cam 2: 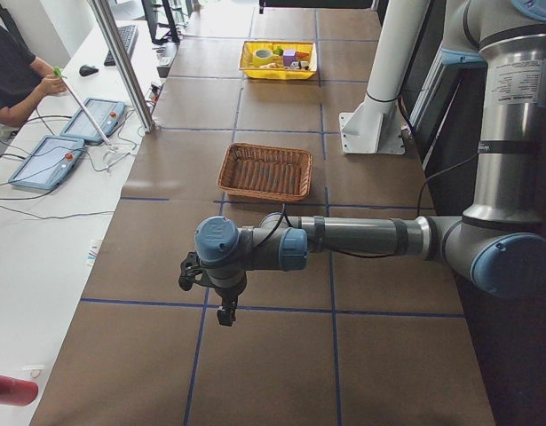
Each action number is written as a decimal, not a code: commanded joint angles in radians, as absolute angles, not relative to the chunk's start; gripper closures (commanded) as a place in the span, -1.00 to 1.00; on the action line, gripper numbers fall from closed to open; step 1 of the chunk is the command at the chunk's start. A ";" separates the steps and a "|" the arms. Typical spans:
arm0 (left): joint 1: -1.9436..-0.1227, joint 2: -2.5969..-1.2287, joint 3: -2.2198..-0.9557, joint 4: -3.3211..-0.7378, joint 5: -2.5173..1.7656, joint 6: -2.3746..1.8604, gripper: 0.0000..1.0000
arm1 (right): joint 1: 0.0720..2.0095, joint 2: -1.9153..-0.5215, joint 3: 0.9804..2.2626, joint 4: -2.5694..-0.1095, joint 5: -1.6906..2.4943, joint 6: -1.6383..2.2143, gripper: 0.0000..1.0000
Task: Move tape to another basket
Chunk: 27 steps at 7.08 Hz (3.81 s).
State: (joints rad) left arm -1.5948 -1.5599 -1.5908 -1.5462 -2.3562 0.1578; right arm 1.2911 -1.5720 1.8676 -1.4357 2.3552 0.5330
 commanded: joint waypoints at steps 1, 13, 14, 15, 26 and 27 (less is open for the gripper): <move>-1.594 -1.560 -1.592 -1.546 -2.358 0.158 -1.00 | 1.162 -1.575 1.833 -1.318 2.245 0.662 -1.00; -1.595 -1.559 -1.592 -1.546 -2.361 0.161 -1.00 | 1.008 -1.502 1.563 -1.146 2.189 0.669 -1.00; -1.595 -1.559 -1.591 -1.546 -2.361 0.161 -1.00 | 1.008 -1.502 1.563 -1.147 2.189 0.670 -0.91; -1.595 -1.559 -1.592 -1.546 -2.361 0.161 -1.00 | 1.011 -1.502 1.577 -1.146 2.191 0.669 -0.03; -1.591 -1.571 -1.650 -1.548 -2.401 0.115 -1.00 | 1.223 -1.450 1.683 -1.071 2.465 0.801 0.96; -1.568 -1.574 -1.661 -1.549 -2.442 0.069 -1.00 | 1.172 -1.407 1.695 -1.068 2.479 0.954 0.96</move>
State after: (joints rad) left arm -1.5856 -1.5694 -1.6486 -1.5482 -2.4111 0.1038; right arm 1.2107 -1.4594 1.6879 -1.0693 2.4641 0.8059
